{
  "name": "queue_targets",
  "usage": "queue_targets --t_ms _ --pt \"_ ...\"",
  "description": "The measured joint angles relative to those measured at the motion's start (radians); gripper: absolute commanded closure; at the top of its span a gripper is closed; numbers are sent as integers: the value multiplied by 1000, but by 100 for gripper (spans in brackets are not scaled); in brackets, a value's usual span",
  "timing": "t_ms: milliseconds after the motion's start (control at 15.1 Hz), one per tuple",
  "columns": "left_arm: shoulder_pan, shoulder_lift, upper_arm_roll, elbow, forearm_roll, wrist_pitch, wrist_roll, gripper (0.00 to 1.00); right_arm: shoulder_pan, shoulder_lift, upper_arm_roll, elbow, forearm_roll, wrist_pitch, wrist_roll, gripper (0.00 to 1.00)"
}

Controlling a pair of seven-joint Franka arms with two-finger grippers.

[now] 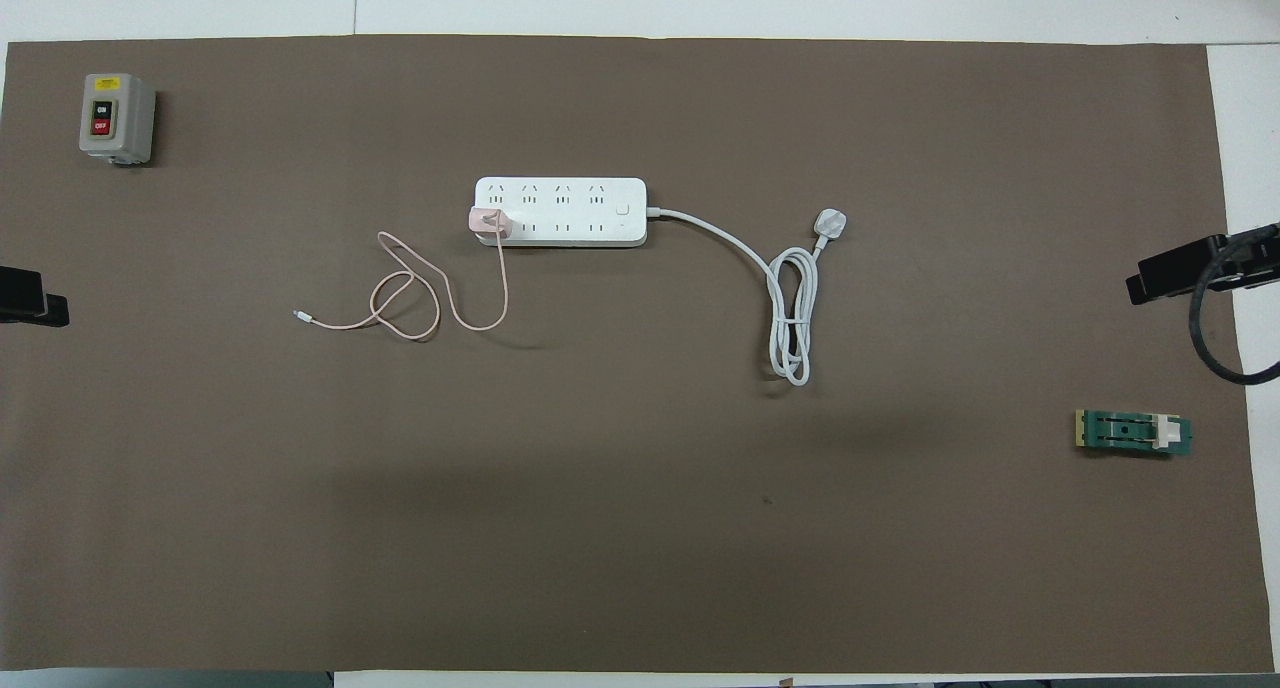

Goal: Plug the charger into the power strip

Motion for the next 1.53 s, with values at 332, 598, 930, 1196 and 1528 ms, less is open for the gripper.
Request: queue_targets --t_ms 332,598,930,1196,1528 --pt "-9 0 -7 -2 0 8 0 0 0 0 0 0 0 0 0 0" --pt "65 0 -98 -1 0 5 3 0 0 0 0 0 0 0 0 0" --pt "243 3 -308 -1 0 4 3 0 0 0 0 0 0 0 0 0" --pt "244 36 -309 26 0 -1 4 0 0 0 0 0 0 0 0 0" --pt "243 48 -318 39 0 -15 12 0 0 0 0 0 0 0 0 0"
